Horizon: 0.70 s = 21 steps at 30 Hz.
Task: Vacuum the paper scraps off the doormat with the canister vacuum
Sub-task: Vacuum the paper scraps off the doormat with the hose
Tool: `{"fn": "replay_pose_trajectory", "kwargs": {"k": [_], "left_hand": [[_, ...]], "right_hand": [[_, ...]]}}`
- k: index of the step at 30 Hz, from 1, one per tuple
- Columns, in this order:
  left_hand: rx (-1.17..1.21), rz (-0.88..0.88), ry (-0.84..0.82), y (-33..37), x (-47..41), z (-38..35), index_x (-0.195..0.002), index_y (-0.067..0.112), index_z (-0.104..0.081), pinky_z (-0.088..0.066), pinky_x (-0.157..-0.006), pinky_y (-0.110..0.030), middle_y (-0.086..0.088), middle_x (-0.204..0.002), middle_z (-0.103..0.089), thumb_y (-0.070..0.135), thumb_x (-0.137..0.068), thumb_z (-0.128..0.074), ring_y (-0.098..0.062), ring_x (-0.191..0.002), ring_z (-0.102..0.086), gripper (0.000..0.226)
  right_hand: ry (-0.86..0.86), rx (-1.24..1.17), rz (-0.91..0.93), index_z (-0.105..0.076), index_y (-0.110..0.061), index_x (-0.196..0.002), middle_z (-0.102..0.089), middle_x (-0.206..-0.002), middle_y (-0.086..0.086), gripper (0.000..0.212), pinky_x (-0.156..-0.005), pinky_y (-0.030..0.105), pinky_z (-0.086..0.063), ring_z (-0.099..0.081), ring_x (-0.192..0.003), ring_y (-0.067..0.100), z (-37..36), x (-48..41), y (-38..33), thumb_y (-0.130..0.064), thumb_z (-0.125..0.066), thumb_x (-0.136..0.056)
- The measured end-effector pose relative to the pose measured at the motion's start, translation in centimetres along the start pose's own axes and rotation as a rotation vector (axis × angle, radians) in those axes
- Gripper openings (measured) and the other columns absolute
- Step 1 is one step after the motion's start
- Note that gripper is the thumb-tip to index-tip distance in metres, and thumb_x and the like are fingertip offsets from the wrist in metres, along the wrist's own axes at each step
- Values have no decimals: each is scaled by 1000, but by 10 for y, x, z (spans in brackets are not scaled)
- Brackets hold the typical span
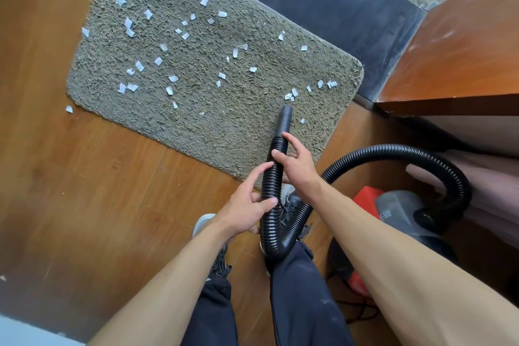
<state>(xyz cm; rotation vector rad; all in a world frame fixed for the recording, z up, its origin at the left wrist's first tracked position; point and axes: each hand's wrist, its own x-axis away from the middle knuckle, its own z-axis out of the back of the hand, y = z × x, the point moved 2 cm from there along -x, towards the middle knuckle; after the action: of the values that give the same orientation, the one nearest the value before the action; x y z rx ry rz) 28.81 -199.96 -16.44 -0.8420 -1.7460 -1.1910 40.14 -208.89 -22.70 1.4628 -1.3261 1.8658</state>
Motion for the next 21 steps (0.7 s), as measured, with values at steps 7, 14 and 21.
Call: {"fn": "replay_pose_trajectory", "kwargs": {"k": [7, 14, 21], "left_hand": [[-62, 24, -97, 7, 1, -14, -134, 63, -34, -56, -61, -37, 4, -82, -72, 14, -96, -59, -13, -78, -69, 68], [-96, 32, -96, 17, 1, -22, -133, 64, -34, -58, -73, -56, -5, -88, -74, 13, -96, -59, -21, -85, -70, 68], [-77, 30, 30, 30, 15, -16, -135, 63, -32, -58, -61, -37, -1, -91, -74, 13, -97, -58, -10, -78, -69, 68]], "right_hand": [[80, -206, -88, -48, -30, -141, -64, -120, 12, 53, -61, 31, -57, -64, -82, 17, 20, 14, 15, -7, -60, -95], [103, -245, -113, -49, -31, -140, -63, -122, 11, 51, -58, 27, -55, -65, -84, 17, 27, 16, 13, -8, -60, -95], [3, -125, -106, -49, -32, -140, -67, -112, 6, 54, -84, 48, -59, -68, -95, 24, 11, 10, -13, -7, -61, -94]]}}
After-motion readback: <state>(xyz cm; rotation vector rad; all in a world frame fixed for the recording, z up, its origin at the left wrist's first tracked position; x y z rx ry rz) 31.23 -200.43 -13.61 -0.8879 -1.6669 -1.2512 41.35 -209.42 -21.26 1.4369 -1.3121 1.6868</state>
